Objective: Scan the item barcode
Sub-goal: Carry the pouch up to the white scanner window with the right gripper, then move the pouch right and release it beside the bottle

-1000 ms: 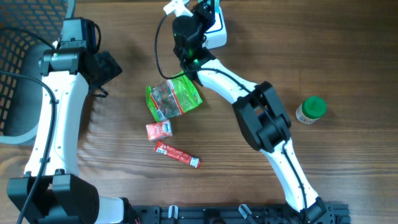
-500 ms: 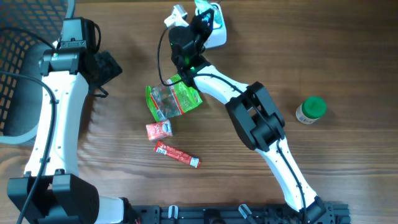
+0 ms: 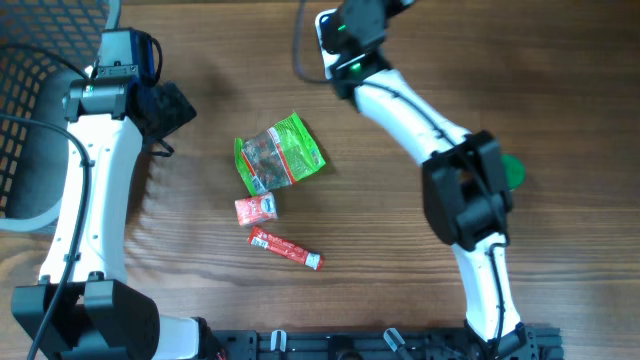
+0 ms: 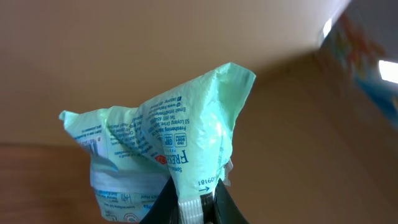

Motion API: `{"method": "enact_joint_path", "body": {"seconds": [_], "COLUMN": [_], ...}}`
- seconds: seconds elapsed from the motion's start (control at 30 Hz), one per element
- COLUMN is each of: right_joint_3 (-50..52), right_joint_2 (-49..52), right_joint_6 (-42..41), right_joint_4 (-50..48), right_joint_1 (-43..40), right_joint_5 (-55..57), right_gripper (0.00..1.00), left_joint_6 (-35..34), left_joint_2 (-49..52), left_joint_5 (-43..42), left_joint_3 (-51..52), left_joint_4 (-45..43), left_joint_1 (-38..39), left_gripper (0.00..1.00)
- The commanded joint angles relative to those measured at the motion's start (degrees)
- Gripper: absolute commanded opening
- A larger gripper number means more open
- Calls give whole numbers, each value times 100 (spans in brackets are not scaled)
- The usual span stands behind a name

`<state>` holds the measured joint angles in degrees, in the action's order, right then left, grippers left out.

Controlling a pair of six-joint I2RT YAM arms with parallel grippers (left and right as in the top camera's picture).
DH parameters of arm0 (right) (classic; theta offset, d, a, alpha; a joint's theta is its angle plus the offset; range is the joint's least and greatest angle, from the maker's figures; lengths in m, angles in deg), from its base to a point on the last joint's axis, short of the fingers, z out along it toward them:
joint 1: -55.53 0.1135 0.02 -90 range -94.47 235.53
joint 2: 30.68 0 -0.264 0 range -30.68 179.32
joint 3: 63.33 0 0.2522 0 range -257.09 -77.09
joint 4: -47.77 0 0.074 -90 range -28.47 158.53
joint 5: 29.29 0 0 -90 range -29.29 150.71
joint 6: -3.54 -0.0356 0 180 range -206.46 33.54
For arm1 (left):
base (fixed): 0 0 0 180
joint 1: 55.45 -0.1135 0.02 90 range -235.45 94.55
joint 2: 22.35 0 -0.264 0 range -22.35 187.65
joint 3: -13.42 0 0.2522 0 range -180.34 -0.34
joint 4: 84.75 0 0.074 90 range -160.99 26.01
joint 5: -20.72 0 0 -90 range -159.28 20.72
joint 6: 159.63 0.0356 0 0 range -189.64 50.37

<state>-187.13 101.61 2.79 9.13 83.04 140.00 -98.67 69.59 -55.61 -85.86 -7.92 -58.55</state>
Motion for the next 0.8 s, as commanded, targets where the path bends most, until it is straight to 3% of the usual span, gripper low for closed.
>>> {"method": "enact_joint_path", "body": {"seconds": [0.0, 0.07, 0.17, 0.33, 0.37, 0.4, 0.43, 0.5, 0.63, 0.73, 0.77], "right_joint_3": [197, 564, 1338, 1445, 1445, 1445, 1445, 1445, 1445, 1674, 1937], "right_joint_2": [-293, -426, -785, -1193, -1333, -1681, -2022, -2616, -3442, -3423, -3423], "right_joint_6": [-509, -1064, -2524, -4439, -5021, -6319, -6981, -7628, -8015, -7683, -7698], "right_joint_4": [398, 1123, 2966, 4924, 5904, 7184, 7847, 8717, 10577, 11914, 11925], "right_joint_1": [-634, -896, -1244, -1189, -1113, -1060, -1067, -1088, -1375, -1665, -1749], "right_joint_5": [595, 529, -13, -654, -1235, -2028, -2817, -4579, -7058, -7858, -7903], "right_gripper": [4, 4, 4, 4, 4, 4, 4, 4, 4, 4, 4], "left_joint_6": [26, 26, 26, 28, 28, 28, 26, 26, 28, 26, 26], "left_joint_2": [-42, -42, -42, -42, -42, -42, -42, -42, -42, -42, -42], "left_joint_5": [55, 55, 55, 55, 55, 55, 55, 55, 55, 55, 55], "left_joint_3": [-52, -52, -52, -52, -55, -52, -52, -52, -52, -52, -52], "left_joint_4": [0, 0, 0, 0, 0, 0, 0, 0, 0, 0, 0], "left_joint_1": [-42, -42, -42, -42, -42, -42, -42, -42, -42, -42, -42], "left_gripper": [100, 100, 100, 100, 100, 100, 100, 100, 100, 100, 100]}}
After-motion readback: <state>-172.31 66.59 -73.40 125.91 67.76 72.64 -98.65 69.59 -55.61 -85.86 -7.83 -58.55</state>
